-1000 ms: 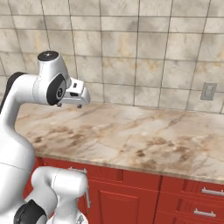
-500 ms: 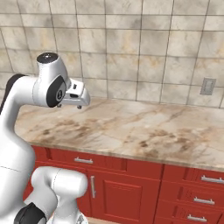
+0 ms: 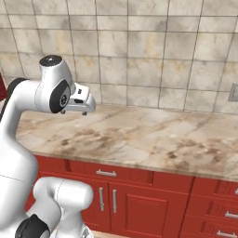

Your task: Four empty soda cans are scattered around the kitchen. Gather all the cans and cluster them next to the stove for recycling.

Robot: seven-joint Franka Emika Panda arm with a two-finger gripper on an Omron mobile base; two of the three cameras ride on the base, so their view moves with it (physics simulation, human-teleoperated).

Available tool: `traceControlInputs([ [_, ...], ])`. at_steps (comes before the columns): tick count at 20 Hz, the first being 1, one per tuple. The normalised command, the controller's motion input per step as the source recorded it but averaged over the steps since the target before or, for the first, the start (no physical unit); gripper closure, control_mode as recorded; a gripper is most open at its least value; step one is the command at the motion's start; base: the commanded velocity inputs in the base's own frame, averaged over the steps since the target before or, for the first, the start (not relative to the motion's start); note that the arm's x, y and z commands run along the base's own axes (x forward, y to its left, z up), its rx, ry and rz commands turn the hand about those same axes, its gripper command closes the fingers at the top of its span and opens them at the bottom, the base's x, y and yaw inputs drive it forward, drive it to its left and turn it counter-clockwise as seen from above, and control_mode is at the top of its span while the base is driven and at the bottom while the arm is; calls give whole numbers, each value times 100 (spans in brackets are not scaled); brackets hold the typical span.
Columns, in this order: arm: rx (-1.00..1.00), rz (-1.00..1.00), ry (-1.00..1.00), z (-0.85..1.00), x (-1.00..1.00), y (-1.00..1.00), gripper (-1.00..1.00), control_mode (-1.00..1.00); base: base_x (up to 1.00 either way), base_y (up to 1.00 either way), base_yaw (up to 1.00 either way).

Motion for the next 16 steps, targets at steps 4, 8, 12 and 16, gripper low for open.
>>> traceControlInputs([
  [4,0,0,0,0,0,0,-100,100,0,55,-4],
  [8,0,0,0,0,0,0,-100,100,0,55,-4],
  [12,0,0,0,0,0,0,-100,100,0,55,-4],
  [16,0,0,0,0,0,0,-100,100,0,55,-4],
])
